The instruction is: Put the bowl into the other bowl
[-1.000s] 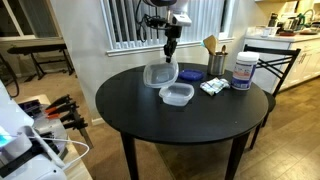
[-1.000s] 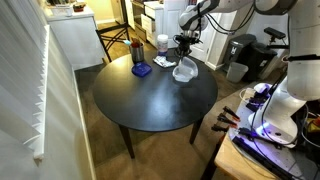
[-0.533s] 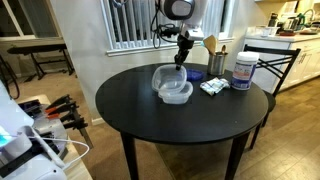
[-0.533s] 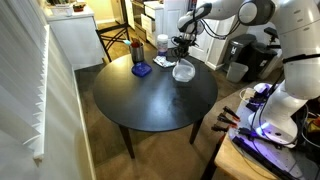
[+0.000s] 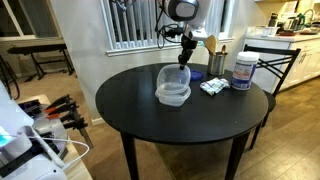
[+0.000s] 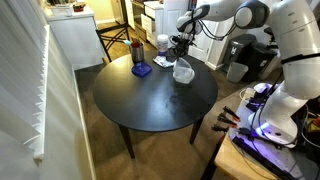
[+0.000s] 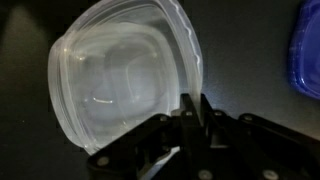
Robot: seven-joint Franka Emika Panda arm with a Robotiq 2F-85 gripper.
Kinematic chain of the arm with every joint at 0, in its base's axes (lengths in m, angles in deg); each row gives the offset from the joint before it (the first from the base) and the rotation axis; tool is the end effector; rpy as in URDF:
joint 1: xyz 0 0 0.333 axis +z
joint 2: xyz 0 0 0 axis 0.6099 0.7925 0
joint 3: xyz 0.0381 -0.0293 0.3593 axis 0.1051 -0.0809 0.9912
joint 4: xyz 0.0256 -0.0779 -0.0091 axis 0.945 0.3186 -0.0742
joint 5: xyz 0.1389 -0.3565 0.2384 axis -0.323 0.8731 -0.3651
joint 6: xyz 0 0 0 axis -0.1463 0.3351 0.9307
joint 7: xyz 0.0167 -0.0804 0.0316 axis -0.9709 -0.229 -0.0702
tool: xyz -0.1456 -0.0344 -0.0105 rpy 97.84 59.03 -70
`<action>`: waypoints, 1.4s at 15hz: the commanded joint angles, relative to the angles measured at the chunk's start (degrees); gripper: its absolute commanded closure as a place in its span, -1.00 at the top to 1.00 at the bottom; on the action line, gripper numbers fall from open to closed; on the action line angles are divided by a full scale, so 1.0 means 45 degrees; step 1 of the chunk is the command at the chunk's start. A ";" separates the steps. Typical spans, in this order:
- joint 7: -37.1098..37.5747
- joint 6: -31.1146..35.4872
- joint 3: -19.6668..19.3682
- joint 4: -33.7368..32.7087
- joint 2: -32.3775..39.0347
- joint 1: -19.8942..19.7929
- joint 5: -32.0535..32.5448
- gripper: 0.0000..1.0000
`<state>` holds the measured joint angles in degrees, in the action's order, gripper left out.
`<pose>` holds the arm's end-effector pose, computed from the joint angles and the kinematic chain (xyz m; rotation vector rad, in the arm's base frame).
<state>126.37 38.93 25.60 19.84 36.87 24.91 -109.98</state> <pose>0.7615 -0.2353 0.1865 -2.2248 1.8429 0.2028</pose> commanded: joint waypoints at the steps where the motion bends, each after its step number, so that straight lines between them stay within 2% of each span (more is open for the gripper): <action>1: 0.0492 -0.0696 0.0099 -0.0563 0.0329 -0.0106 0.0027 -0.91; 2: 0.0543 -0.0888 0.0110 -0.0670 0.0412 -0.0117 0.0024 -0.34; 3: 0.0593 -0.0980 0.0099 -0.0745 0.0483 -0.0105 0.0040 -0.32; 11: 0.1143 -0.1598 0.0056 -0.1387 0.0942 -0.0101 0.0142 0.68; 14: 0.1040 -0.2154 0.0160 -0.1734 0.1187 -0.0179 0.0127 0.97; 17: 0.0666 -0.3277 0.0371 -0.2261 0.1530 -0.0314 0.0094 1.00; 18: 0.0586 -0.3636 0.0378 -0.2402 0.1617 -0.0299 0.0156 0.49; 20: 0.0701 -0.3996 0.0317 -0.2620 0.1726 -0.0202 0.0229 0.46; 21: 0.0781 -0.4075 0.0281 -0.2715 0.1778 -0.0166 0.0259 0.31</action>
<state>129.43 23.36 26.18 10.03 43.86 24.84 -109.72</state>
